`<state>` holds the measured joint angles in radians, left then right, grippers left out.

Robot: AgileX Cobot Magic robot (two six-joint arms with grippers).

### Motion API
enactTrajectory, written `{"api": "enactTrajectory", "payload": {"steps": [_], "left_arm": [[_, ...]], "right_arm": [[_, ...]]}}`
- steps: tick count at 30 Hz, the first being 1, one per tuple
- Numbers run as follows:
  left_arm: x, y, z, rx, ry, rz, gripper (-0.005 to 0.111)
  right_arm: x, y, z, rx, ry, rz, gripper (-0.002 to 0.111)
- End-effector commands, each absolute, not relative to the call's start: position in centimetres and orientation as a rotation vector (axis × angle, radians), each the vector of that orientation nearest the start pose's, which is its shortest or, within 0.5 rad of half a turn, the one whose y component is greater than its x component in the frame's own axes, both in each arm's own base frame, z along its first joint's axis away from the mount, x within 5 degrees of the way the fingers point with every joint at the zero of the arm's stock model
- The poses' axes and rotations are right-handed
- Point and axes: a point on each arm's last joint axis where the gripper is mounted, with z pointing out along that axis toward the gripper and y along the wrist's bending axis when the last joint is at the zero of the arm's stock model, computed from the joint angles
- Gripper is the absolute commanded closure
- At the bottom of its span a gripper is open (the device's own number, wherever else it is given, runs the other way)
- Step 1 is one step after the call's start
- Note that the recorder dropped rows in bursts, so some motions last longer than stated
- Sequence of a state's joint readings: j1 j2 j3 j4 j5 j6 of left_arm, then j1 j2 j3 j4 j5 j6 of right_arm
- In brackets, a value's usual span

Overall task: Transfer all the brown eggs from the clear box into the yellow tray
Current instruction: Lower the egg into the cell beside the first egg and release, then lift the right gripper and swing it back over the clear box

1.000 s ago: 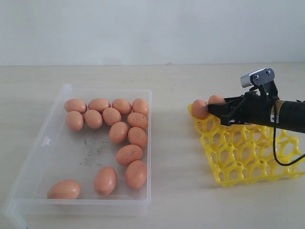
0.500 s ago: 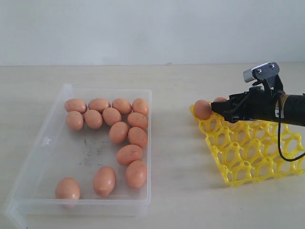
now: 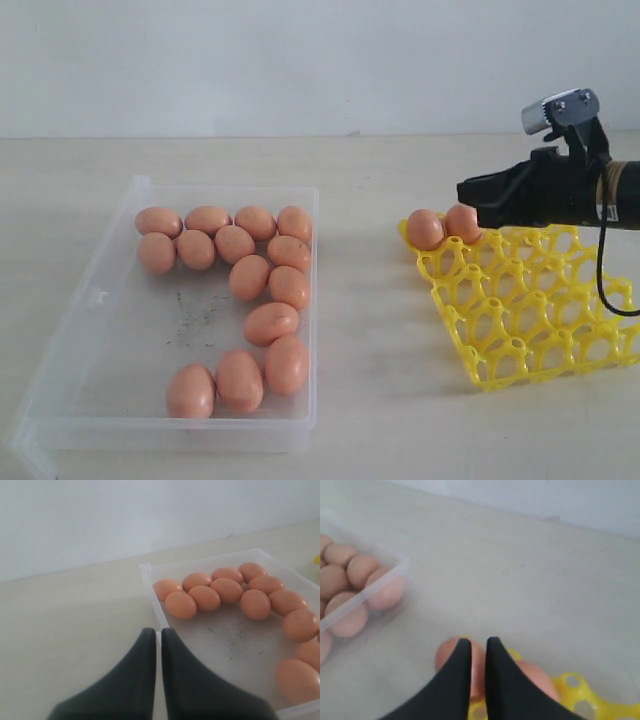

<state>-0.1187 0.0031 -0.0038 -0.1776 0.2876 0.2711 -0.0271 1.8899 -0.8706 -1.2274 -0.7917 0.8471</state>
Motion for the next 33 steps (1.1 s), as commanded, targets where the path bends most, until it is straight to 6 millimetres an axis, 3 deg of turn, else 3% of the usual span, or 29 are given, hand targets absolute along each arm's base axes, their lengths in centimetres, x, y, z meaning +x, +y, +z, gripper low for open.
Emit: {"api": "enactTrajectory", "payload": {"steps": [1, 6, 10, 16, 20, 23, 33], "left_arm": [[5.4, -1.1, 18.8, 0.235, 1.747, -0.06, 0.103], [5.4, -1.1, 18.8, 0.235, 1.747, -0.06, 0.103], [5.4, -1.1, 18.8, 0.235, 1.747, -0.06, 0.103], [5.4, -1.1, 18.8, 0.235, 1.747, -0.06, 0.103], [5.4, -1.1, 18.8, 0.235, 1.747, -0.06, 0.103], [5.4, -1.1, 18.8, 0.235, 1.747, -0.06, 0.103], [5.4, -1.1, 18.8, 0.235, 1.747, -0.06, 0.103]], "right_arm": [[33.9, 6.1, 15.7, -0.759, 1.917, 0.755, 0.109], [32.6, 7.7, 18.8, -0.891, 1.568, 0.943, 0.109], [31.7, 9.6, 20.3, -0.976, 1.49, 0.925, 0.109], [29.8, 14.3, 21.6, -1.151, 1.512, 0.67, 0.109], [28.3, 17.7, 22.7, -1.244, 1.542, 0.361, 0.109], [26.9, 19.6, 23.8, -1.269, 1.509, 0.225, 0.109], [23.3, 24.0, 26.2, -1.266, 1.259, 0.248, 0.109]]}}
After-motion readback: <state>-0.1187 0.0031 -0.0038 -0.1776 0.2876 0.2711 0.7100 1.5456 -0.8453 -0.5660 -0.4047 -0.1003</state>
